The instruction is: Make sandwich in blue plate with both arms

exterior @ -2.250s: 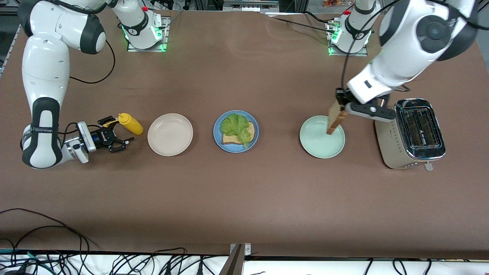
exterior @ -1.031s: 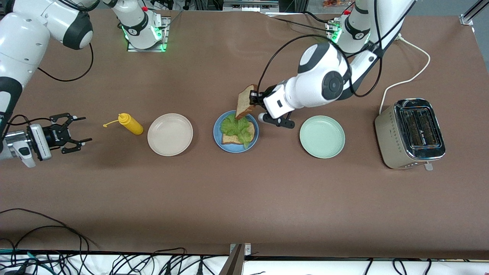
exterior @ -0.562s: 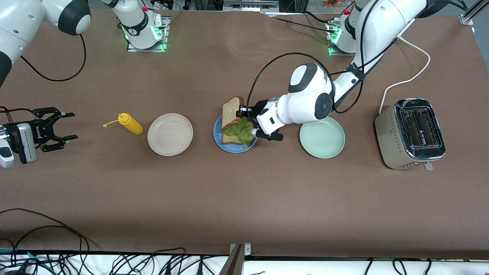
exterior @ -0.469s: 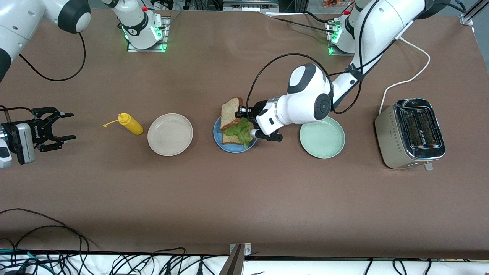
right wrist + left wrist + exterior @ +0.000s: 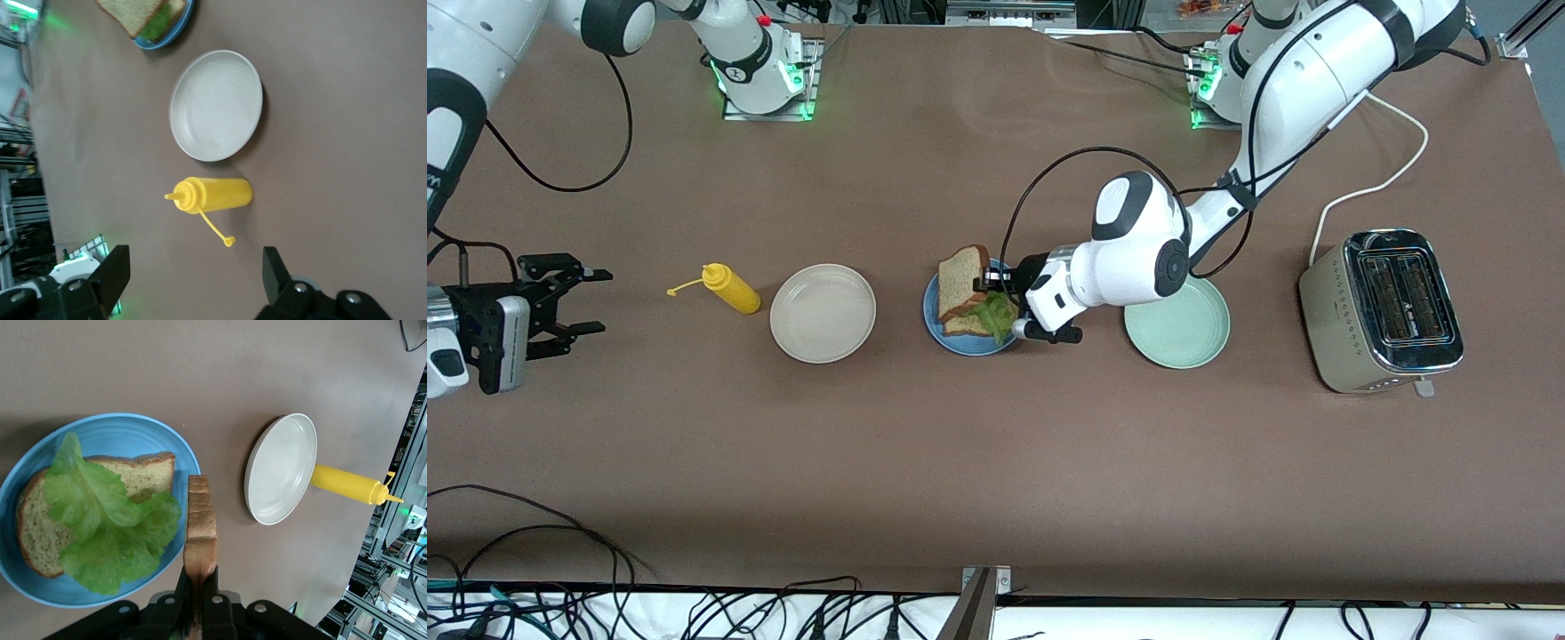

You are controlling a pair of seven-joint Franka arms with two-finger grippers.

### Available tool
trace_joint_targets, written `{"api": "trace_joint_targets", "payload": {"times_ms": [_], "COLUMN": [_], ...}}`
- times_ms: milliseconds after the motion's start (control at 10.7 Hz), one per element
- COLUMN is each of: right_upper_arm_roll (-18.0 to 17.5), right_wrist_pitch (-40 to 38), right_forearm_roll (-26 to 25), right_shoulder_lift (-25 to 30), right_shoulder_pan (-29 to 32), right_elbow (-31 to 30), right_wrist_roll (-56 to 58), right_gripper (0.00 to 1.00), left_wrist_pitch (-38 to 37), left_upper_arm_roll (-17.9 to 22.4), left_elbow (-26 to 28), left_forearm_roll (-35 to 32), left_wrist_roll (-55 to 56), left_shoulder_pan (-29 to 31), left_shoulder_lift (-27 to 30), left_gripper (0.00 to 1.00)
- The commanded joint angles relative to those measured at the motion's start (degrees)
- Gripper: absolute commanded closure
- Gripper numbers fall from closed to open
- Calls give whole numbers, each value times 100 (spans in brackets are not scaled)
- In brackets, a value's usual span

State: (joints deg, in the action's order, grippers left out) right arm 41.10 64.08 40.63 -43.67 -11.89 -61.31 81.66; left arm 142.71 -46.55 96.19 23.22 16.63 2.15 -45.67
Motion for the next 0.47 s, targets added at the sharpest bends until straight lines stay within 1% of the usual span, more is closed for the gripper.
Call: {"api": "trace_joint_targets", "payload": {"times_ms": [0, 94, 281, 375], "right_upper_arm_roll": [-878, -1503, -2113, -2455], "right_wrist_pitch": [1084, 1559, 2202, 2466], "right_forearm_roll": [-1471, -2105, -2890, -3355], "right_shoulder_lift": [1286, 1787, 2544, 2853], "right_shoulder_pan": [-244, -148, -121, -77], "right_elbow": [-834, -1308, -2126, -2504], "right_wrist_roll": [-1270, -1946, -3378, -4055], "right_gripper": [10, 10, 8, 8], "left_wrist_pitch": [90, 90, 90, 90], "left_upper_arm_roll": [6, 15, 93, 111], "left_elbow": [-162, -153, -153, -153], "left_forearm_roll": [95, 60, -124, -334], "left_wrist_roll": [-274, -266, -213, -187], "left_shoulder_pan": [-30, -30, -30, -30], "left_shoulder_lift": [-284, -293, -284, -275], "left_gripper": [100, 97, 67, 51]}}
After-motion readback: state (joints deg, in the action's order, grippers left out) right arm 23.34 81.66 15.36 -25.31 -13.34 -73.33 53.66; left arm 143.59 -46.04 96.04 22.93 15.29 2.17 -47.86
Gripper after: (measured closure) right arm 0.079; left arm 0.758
